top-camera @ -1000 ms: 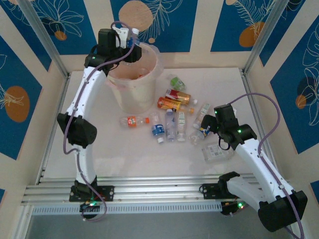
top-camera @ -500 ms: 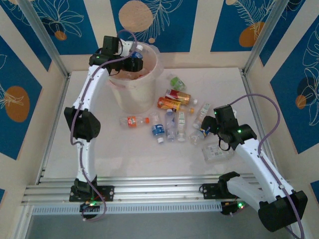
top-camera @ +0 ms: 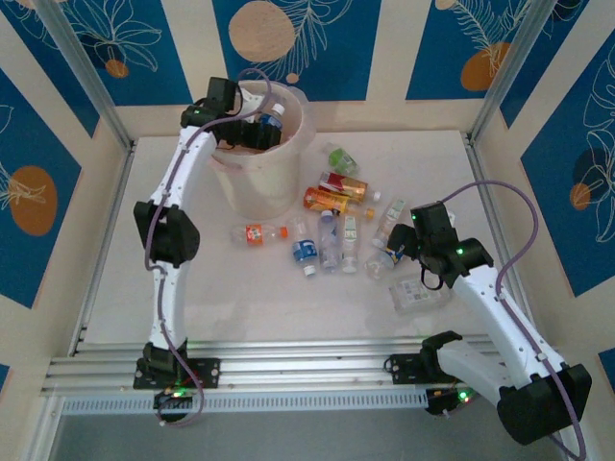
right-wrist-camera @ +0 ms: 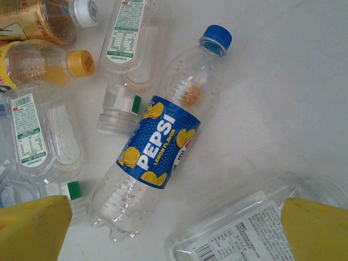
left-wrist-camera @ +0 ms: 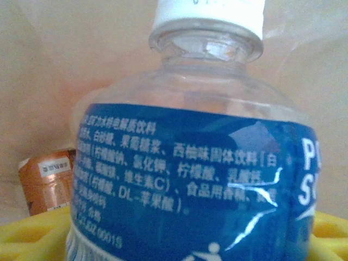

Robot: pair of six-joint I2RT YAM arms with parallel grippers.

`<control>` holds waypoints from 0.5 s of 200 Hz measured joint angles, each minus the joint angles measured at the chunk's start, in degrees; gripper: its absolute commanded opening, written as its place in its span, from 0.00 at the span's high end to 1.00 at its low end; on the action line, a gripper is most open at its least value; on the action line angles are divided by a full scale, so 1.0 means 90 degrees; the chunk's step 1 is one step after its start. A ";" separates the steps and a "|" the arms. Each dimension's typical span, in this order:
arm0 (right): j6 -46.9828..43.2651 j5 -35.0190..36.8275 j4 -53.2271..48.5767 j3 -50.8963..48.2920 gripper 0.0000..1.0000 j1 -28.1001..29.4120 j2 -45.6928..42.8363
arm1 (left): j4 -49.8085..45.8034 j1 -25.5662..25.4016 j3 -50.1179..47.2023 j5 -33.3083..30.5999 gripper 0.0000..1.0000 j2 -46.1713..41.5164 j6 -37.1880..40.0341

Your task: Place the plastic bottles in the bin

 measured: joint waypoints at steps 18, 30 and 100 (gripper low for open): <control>0.0017 0.0000 0.0000 0.0000 0.01 -0.0002 -0.0002 | -0.0160 0.0000 0.0012 0.0051 0.26 0.0109 0.0114; 0.0022 0.0000 0.0000 0.0000 0.01 -0.0002 -0.0002 | -0.0262 0.0000 0.0015 0.0058 0.26 0.0168 0.0185; 0.0058 -0.0002 0.0000 0.0000 0.01 0.0005 0.0000 | -0.0602 0.0000 0.0143 0.0000 0.25 0.0386 0.0614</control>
